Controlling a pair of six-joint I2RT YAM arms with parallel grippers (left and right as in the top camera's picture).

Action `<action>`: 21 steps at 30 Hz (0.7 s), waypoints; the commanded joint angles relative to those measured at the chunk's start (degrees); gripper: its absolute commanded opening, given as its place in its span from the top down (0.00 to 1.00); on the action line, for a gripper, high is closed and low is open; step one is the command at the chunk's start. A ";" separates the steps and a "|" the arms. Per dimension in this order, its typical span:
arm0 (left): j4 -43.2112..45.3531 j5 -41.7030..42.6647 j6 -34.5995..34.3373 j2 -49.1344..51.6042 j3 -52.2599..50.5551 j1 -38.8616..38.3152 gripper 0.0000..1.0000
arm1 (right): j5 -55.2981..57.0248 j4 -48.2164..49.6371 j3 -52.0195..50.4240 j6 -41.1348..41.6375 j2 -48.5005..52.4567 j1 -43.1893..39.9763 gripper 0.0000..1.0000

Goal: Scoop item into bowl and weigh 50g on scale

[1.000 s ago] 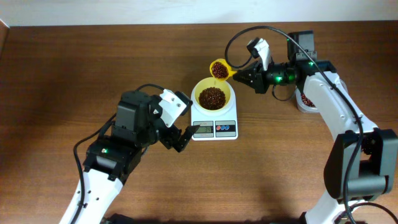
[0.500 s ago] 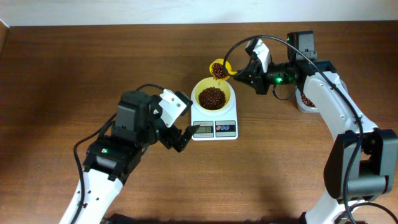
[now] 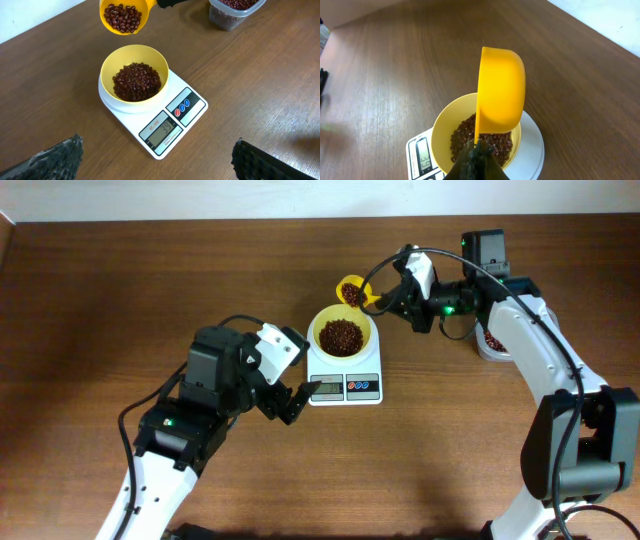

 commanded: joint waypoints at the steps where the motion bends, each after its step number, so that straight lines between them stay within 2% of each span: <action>1: 0.07 0.22 -0.74 0.17 -0.28 0.31 0.01 | -0.37 0.15 0.70 -1.36 0.22 0.57 0.96; 21: 0.07 0.22 -0.74 0.17 -0.28 0.31 0.01 | -0.37 0.59 0.70 -6.51 0.22 0.57 0.96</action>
